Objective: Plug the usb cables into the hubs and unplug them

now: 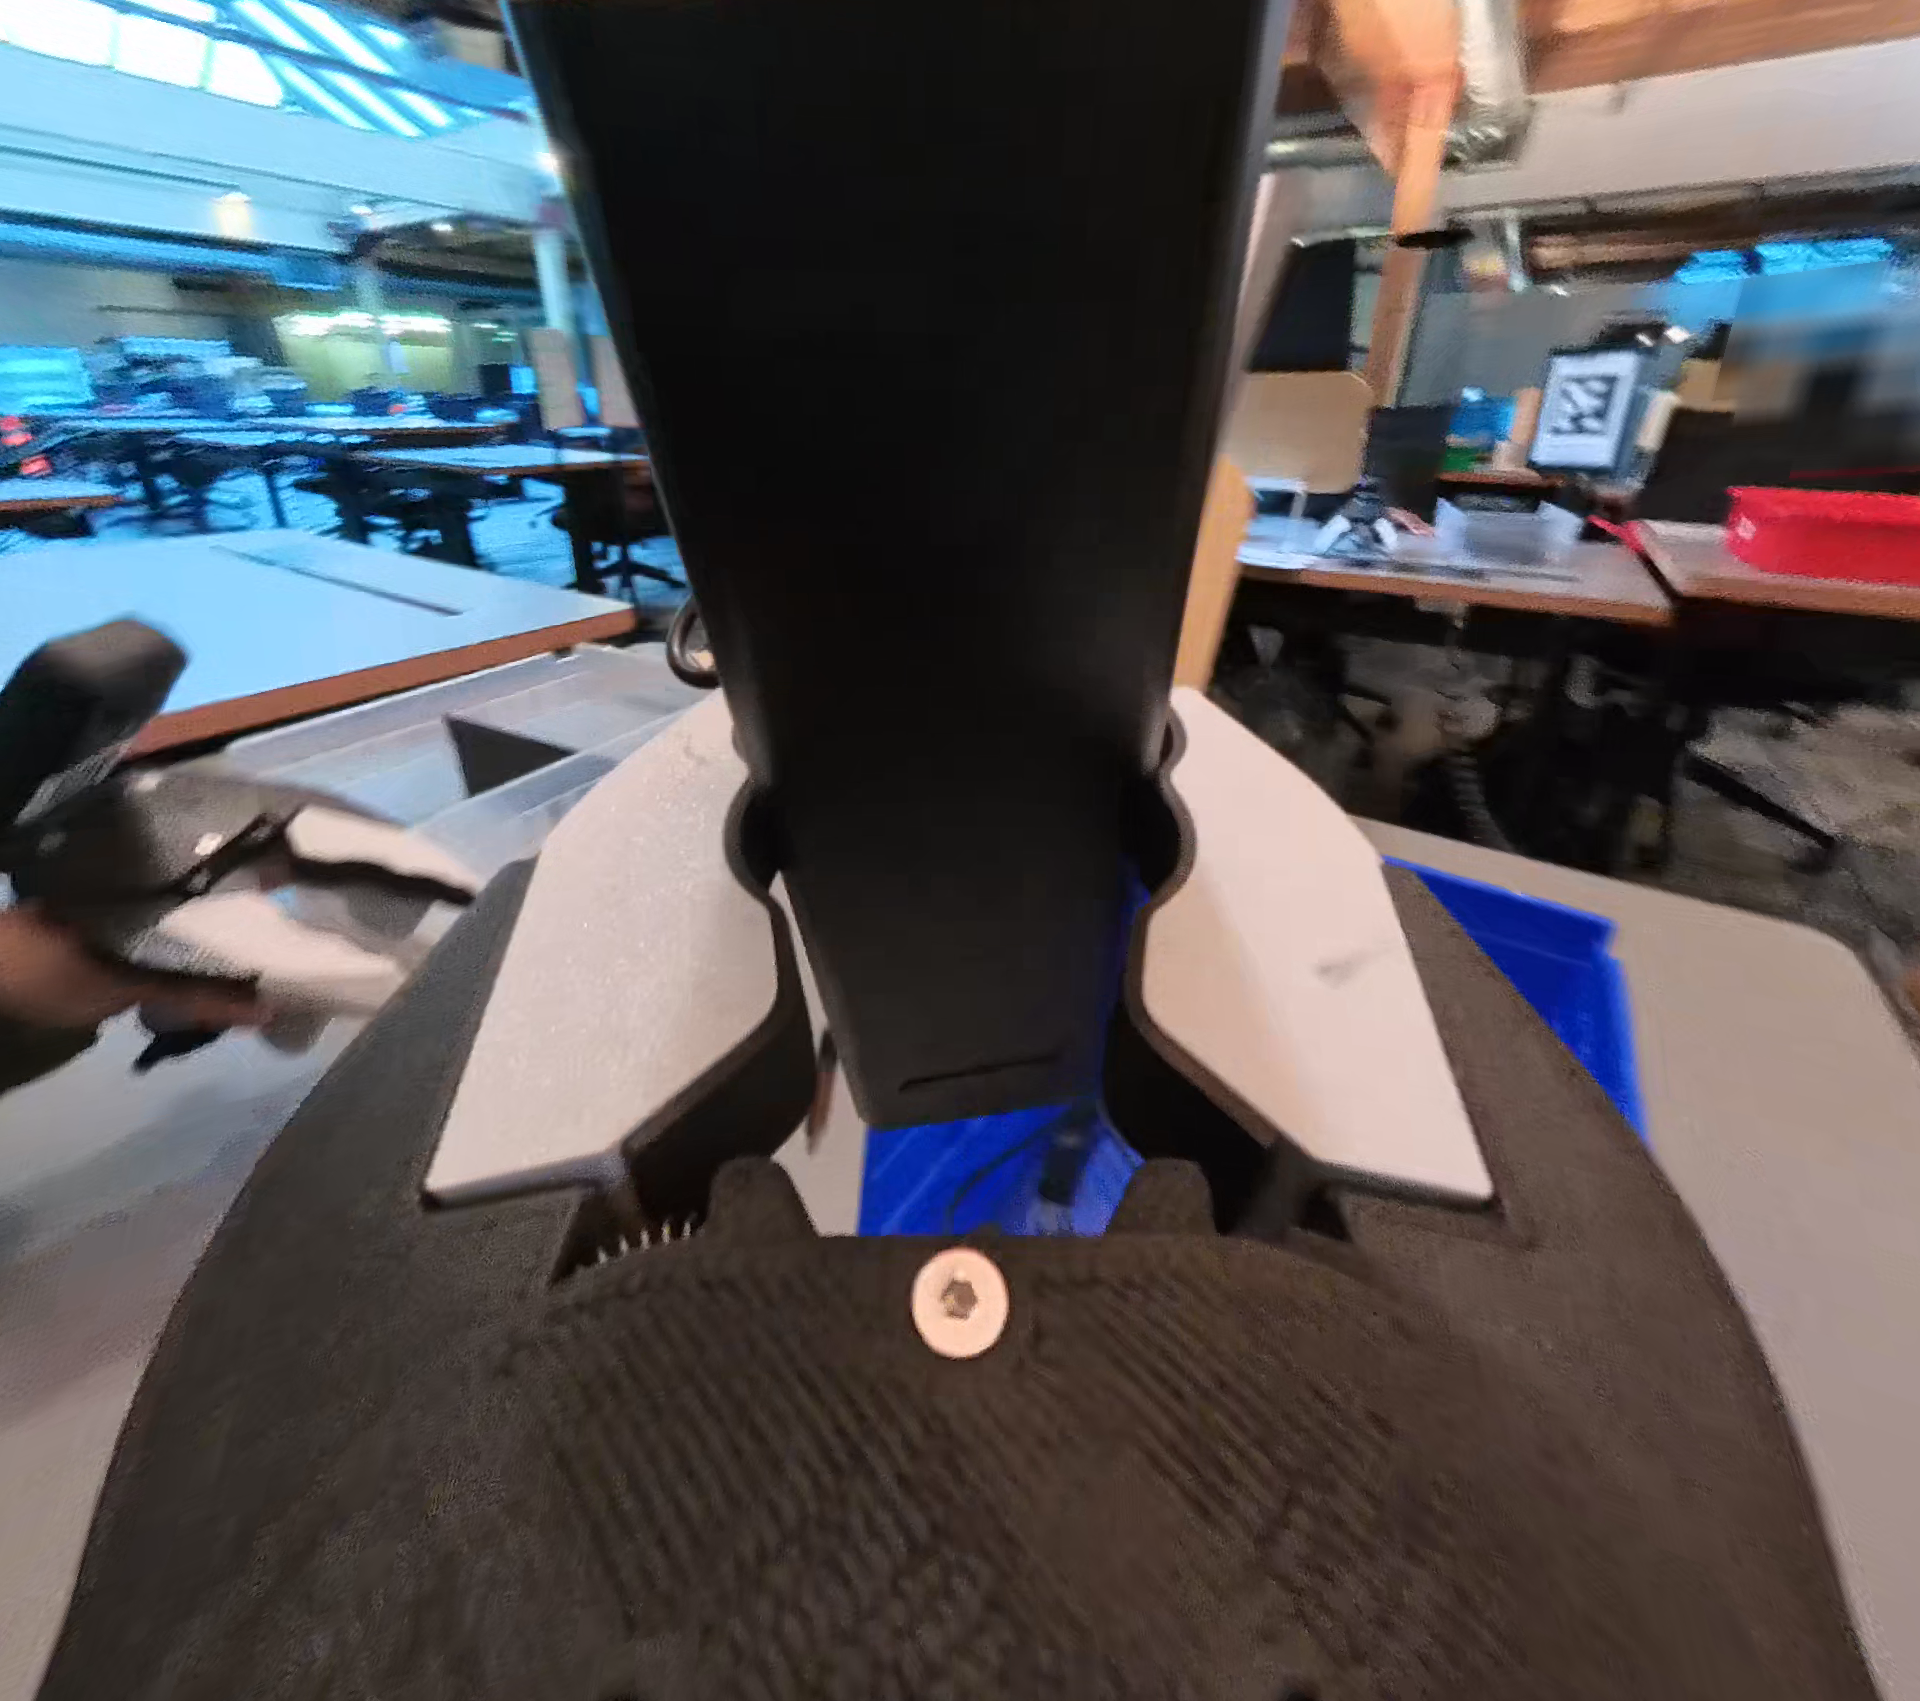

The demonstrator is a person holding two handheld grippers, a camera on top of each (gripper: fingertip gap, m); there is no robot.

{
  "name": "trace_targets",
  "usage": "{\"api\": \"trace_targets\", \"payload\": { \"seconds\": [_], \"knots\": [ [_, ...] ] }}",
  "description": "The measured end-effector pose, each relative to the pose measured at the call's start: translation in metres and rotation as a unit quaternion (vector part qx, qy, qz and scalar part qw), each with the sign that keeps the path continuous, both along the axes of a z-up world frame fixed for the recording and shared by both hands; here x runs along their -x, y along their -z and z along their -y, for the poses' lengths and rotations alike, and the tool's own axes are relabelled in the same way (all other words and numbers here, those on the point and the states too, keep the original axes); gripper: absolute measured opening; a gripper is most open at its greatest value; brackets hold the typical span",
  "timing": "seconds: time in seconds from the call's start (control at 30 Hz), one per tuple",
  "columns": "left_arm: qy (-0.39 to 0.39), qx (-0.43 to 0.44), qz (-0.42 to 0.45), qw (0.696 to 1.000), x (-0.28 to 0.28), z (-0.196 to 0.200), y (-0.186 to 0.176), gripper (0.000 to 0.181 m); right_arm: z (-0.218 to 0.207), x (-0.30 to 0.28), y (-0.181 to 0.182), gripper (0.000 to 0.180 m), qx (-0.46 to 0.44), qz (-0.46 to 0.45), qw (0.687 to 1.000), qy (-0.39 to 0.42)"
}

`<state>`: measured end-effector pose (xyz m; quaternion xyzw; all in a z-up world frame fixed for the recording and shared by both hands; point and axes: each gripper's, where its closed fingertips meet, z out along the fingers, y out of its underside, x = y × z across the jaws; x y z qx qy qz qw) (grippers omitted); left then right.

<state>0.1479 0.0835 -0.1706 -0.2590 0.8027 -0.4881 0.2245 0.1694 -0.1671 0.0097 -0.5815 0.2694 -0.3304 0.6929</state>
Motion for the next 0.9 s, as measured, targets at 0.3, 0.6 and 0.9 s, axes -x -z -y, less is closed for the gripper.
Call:
{"api": "trace_targets", "payload": {
  "seconds": [0.3, 0.6, 0.9],
  "knots": [
    [0.049, 0.010, -0.009, 0.999, -0.003, 0.020, 0.009, 0.050, 0.043, -0.098, 0.061, 0.068, 0.083, -0.194, 0.970, 0.119],
    [0.078, -0.005, -0.015, 0.997, 0.018, 0.028, 0.015, 0.050, 0.041, -0.145, 0.116, 0.057, 0.151, -0.248, 0.946, 0.143],
    [0.108, -0.037, -0.027, 0.993, 0.036, 0.062, 0.033, 0.053, 0.056, -0.069, 0.140, 0.079, 0.177, -0.231, 0.948, 0.130]
  ]
}}
